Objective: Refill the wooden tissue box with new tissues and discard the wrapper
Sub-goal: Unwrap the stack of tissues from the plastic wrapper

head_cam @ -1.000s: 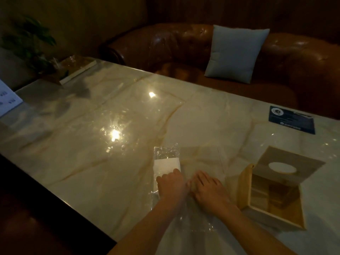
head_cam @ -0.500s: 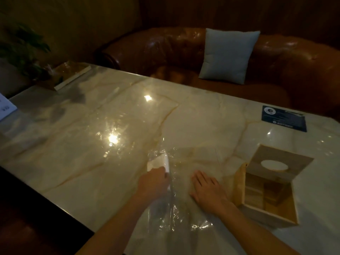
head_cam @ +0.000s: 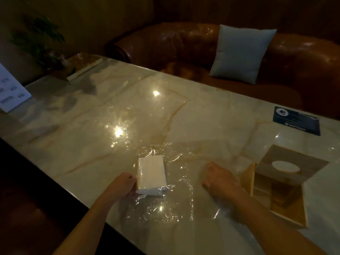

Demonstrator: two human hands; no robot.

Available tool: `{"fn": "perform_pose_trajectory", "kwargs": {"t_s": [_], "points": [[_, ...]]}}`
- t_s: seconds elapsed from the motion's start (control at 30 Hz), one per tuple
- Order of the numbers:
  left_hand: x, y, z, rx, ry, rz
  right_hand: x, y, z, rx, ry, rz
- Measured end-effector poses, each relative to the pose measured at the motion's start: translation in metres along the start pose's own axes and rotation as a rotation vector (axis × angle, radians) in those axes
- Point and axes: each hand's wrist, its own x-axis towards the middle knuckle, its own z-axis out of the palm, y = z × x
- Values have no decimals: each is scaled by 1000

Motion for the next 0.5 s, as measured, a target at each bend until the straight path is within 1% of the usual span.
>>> {"fn": "perform_pose_trajectory", "kwargs": {"t_s": [0.07, 0.1, 0.13, 0.17, 0.2, 0.23, 0.27, 0.3, 0.33, 0.37, 0.4, 0.43, 0.5], "points": [[-4, -1, 7, 154, -61, -14, 0, 0, -3, -53, 14, 22], [-8, 1, 8, 255, -30, -17, -1, -2, -4, -87, 30, 29], [-12, 3, 7, 332, 64, -2, -3, -5, -4, -107, 62, 36], [-14, 7, 6, 358, 191, 48, -5, -9, -4, -108, 112, 45], [-17, 11, 5, 346, 319, 127, -8, -14, -3, -93, 163, 61], [-18, 15, 5, 305, 447, 250, -12, -21, -2, -69, 204, 83], [-19, 19, 6, 301, 521, 403, -16, -28, 0, -46, 227, 105], [-20, 22, 7, 334, 540, 560, -20, -34, 1, -26, 223, 124], [-19, 23, 8, 384, 514, 693, -23, -39, 3, -13, 193, 144], [-18, 22, 10, 432, 451, 789, -25, -42, 6, -10, 150, 165], [-16, 21, 13, 485, 391, 849, -28, -44, 8, -12, 108, 184], [-14, 19, 15, 540, 343, 887, -29, -45, 10, -6, 77, 201], [-10, 16, 21, 643, 247, 900, -32, -45, 12, 23, 48, 228]]}}
